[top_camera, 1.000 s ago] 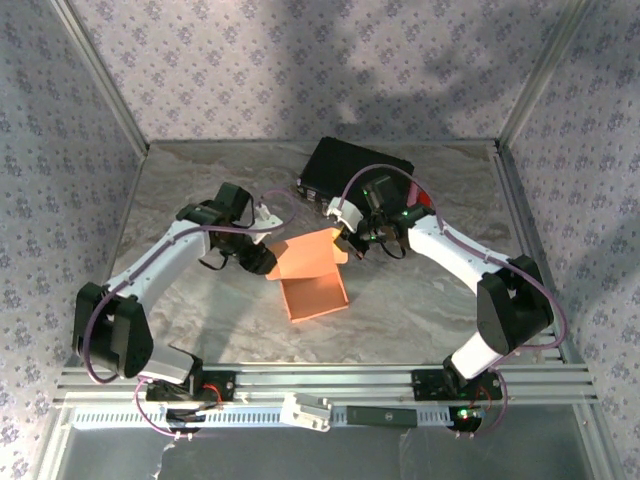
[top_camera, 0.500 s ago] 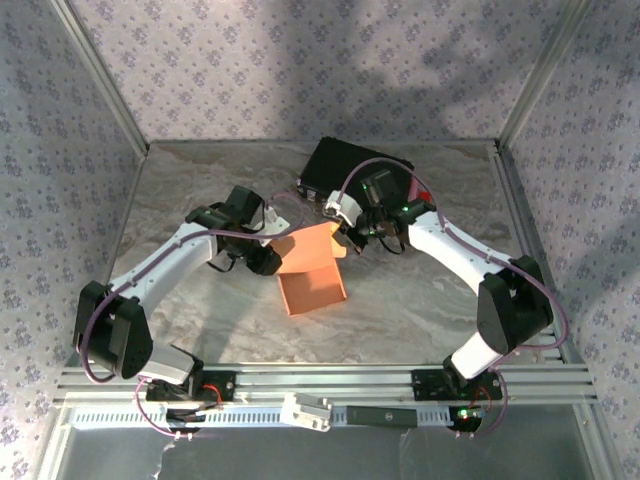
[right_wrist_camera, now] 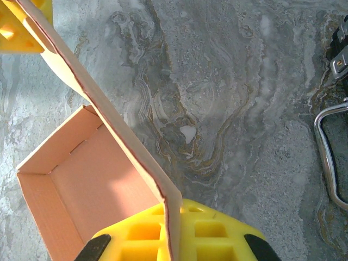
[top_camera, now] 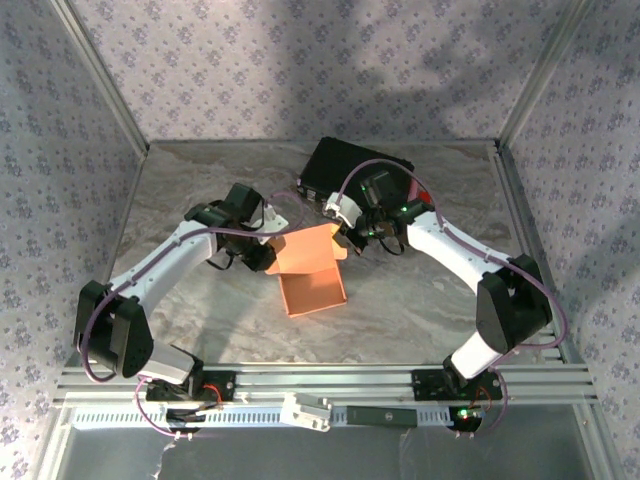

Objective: Fold the paper box

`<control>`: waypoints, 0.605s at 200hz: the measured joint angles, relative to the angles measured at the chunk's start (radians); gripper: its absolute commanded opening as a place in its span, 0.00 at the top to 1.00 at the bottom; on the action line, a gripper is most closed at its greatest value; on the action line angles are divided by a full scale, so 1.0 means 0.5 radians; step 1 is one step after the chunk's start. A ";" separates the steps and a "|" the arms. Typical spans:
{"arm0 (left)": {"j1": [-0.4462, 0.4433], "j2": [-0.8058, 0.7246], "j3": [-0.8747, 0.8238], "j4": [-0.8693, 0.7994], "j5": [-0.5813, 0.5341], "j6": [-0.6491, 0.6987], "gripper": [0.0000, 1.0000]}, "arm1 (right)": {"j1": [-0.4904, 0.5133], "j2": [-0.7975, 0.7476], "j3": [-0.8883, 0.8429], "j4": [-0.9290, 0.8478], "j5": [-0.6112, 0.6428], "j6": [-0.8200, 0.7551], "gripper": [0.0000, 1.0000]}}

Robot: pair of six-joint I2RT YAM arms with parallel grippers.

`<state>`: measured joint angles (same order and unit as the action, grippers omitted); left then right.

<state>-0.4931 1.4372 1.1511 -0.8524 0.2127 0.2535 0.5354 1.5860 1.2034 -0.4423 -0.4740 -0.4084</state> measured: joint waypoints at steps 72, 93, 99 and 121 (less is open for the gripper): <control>-0.015 0.014 0.073 -0.002 -0.060 -0.046 0.90 | 0.025 0.001 0.014 -0.031 0.067 0.023 0.83; -0.027 0.032 0.102 -0.017 -0.077 -0.043 0.91 | 0.027 0.001 0.047 -0.073 0.079 0.031 0.80; -0.028 0.041 0.113 -0.021 -0.082 -0.043 0.91 | 0.030 0.001 0.056 -0.084 0.082 0.032 0.80; -0.034 0.078 0.141 -0.024 -0.091 -0.037 0.91 | 0.034 0.002 0.074 -0.114 0.082 0.031 0.80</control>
<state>-0.5102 1.4761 1.2217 -0.8646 0.1673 0.2348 0.5526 1.5867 1.2404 -0.4995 -0.4328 -0.3927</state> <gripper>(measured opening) 0.090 0.201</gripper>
